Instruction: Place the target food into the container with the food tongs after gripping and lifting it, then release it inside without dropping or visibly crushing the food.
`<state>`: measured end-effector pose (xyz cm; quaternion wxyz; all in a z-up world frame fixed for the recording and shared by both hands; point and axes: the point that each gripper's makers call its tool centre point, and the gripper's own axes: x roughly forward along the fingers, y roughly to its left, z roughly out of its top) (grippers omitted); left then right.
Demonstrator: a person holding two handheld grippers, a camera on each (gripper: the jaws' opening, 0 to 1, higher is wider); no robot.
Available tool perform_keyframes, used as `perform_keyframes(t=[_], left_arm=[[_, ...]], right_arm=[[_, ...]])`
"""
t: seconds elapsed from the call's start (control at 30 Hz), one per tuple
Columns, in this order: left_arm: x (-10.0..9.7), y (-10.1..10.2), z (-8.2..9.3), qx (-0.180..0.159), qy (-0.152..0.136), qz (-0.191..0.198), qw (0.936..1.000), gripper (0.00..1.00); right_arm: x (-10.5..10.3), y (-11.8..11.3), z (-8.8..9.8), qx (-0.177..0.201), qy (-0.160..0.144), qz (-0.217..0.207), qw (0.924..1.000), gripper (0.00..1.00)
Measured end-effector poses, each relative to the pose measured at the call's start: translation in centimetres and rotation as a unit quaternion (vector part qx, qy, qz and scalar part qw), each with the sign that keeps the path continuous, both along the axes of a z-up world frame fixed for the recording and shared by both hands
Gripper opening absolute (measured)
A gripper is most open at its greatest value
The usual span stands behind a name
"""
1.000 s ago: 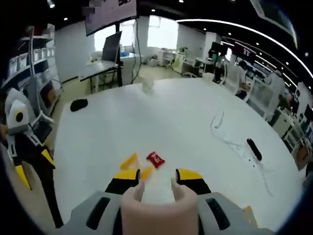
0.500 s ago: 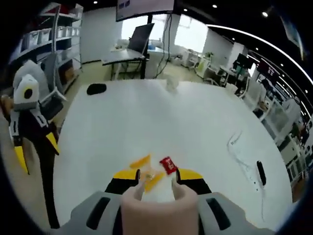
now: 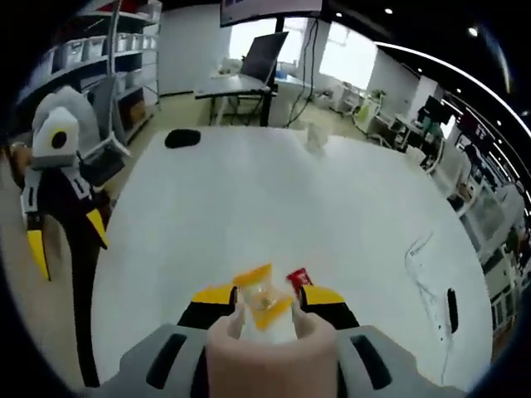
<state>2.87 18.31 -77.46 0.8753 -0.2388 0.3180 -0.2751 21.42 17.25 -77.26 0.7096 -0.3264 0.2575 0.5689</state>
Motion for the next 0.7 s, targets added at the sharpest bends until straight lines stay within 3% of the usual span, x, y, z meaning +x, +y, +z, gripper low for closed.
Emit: perform_keyframes(t=[0.47, 0.7], left_arm=[[-0.1, 0.8, -0.3, -0.002, 0.007, 0.012, 0.9999, 0.56], [-0.7, 1.1, -0.5, -0.004, 0.012, 0.022, 0.9997, 0.56]], right_arm=[[-0.4, 1.6, -1.2, -0.035, -0.027, 0.077, 0.9961, 0.29], [-0.6, 2.5, -1.9, -0.046, -0.026, 0.098, 0.9938, 0.29]])
